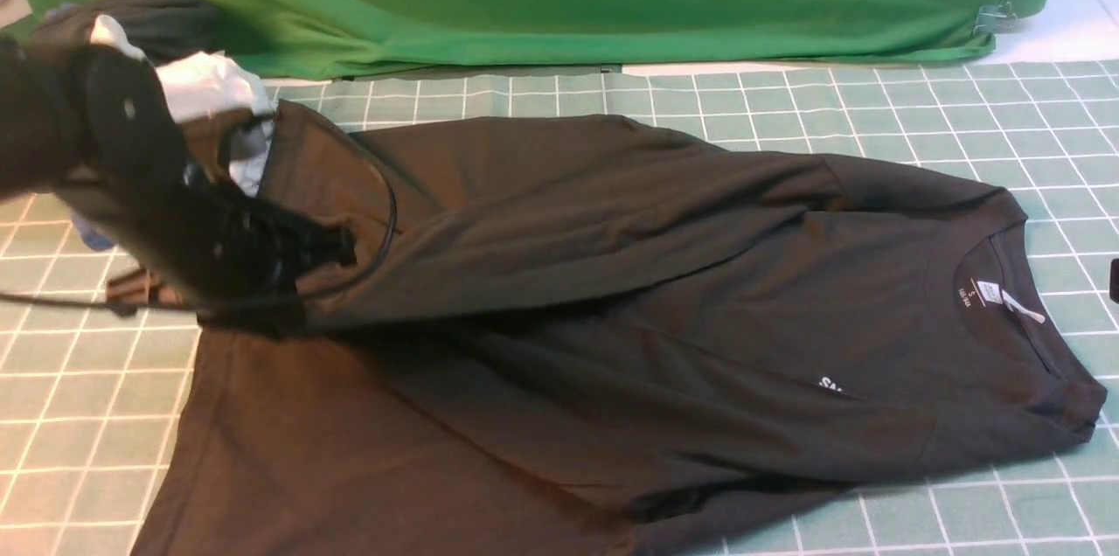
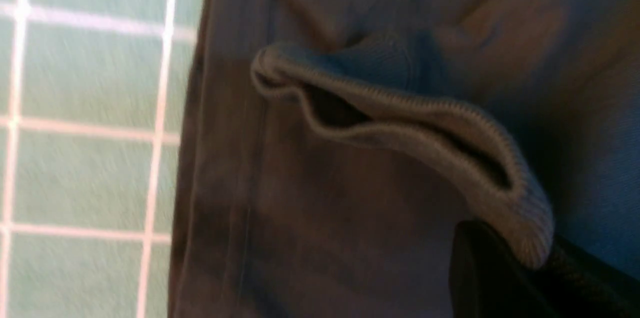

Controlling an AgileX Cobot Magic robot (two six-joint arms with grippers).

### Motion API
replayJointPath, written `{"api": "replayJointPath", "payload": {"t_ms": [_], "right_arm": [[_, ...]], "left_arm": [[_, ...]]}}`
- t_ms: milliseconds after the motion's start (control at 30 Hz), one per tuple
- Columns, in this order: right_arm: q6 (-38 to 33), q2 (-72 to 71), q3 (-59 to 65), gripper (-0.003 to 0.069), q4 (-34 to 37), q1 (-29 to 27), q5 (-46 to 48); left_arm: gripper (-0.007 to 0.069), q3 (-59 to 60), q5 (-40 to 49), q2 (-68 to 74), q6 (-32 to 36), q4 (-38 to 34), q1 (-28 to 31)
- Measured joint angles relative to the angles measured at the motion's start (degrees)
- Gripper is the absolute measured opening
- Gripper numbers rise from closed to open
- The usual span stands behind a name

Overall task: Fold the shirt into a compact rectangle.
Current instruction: 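Fold the left side of the dark shirt inward over its body with the left gripper, then grasp the near edge of the shirt at its hem and shoulder corners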

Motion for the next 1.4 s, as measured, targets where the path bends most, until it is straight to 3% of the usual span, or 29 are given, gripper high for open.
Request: {"api": "replayJointPath", "payload": {"t_ms": [167,333,500,633,767,1033,1200,1400], "right_arm": [[0.0,0.0,0.0,0.0022,0.1,0.0,0.5],[-0.1,0.0,0.0,0.0022,0.2,0.0,3.2],[-0.1,0.0,0.0,0.0022,0.2,0.0,5.0],[-0.1,0.0,0.0,0.0022,0.2,0.0,5.0],[0.0,0.0,0.0,0.0022,0.2,0.0,5.2],[0.0,0.0,0.0,0.0026,0.2,0.0,5.6],[0.0,0.0,0.0,0.0028,0.2,0.0,5.7],[0.0,0.0,0.0,0.0028,0.3,0.0,5.6]], "left_arm": [[0.0037,1.7,0.1,0.0,0.0,0.0,0.0],[0.0144,1.8,0.7,0.0,0.2,0.1,0.0],[0.0368,1.9,5.3,0.0,1.3,1.8,0.0],[0.048,2.1,10.9,0.0,1.5,4.1,0.0],[0.0502,4.3,13.5,-1.4,1.5,4.3,0.0],[0.0468,14.0,13.1,-8.9,-0.4,5.1,0.0],[0.047,20.0,11.7,-11.7,-4.2,12.7,0.0],[0.0507,23.9,5.9,-11.7,-6.3,14.5,0.0]]}}
